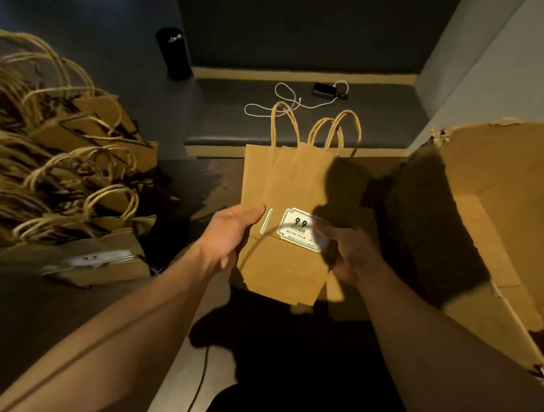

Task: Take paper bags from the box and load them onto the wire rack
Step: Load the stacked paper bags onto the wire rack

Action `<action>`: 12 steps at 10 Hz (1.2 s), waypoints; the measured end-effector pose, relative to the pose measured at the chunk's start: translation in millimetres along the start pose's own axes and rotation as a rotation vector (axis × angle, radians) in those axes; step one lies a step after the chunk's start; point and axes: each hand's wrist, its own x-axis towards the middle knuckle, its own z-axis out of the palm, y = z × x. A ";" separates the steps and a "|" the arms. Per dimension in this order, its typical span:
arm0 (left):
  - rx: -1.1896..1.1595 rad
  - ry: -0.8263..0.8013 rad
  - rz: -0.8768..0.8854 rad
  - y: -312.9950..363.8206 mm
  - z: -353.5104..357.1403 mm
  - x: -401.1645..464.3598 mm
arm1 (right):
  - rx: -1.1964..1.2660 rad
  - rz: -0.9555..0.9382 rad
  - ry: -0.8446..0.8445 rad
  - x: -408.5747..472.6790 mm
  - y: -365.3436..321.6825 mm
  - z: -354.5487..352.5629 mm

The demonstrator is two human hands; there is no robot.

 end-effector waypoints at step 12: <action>1.458 -0.090 -0.265 -7.4 -240.0 -68.8 | -0.426 -0.052 -0.287 -73.3 25.1 223.7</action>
